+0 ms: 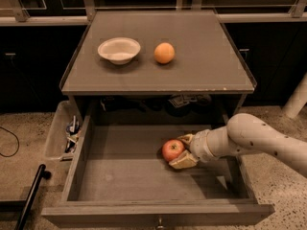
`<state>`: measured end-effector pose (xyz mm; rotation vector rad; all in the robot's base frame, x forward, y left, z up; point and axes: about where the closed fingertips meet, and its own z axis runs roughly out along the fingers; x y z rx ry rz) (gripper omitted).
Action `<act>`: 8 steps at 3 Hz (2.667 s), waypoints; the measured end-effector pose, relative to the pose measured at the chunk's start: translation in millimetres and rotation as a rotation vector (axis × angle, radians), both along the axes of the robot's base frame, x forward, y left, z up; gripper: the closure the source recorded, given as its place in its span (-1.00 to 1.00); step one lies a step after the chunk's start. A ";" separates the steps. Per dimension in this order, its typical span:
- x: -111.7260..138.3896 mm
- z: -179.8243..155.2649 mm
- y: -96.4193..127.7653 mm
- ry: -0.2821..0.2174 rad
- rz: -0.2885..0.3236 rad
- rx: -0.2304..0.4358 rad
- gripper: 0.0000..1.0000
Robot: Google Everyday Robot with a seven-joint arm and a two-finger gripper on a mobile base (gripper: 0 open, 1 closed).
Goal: Place apple into top drawer
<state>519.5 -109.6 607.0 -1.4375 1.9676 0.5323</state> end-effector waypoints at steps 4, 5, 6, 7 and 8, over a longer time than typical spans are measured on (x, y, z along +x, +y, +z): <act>-20.3 47.7 -39.2 -0.080 -0.036 0.081 -1.00; -29.2 88.6 -74.5 -0.146 -0.024 0.044 -1.00; -26.2 126.7 -116.1 -0.227 -0.025 0.008 -1.00; -8.3 162.0 -151.8 -0.312 -0.038 -0.008 -1.00; 9.6 200.9 -157.6 -0.388 -0.022 -0.013 -1.00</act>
Offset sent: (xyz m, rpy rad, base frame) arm -0.0105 -0.0217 0.0301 0.1139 -0.0352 -0.0303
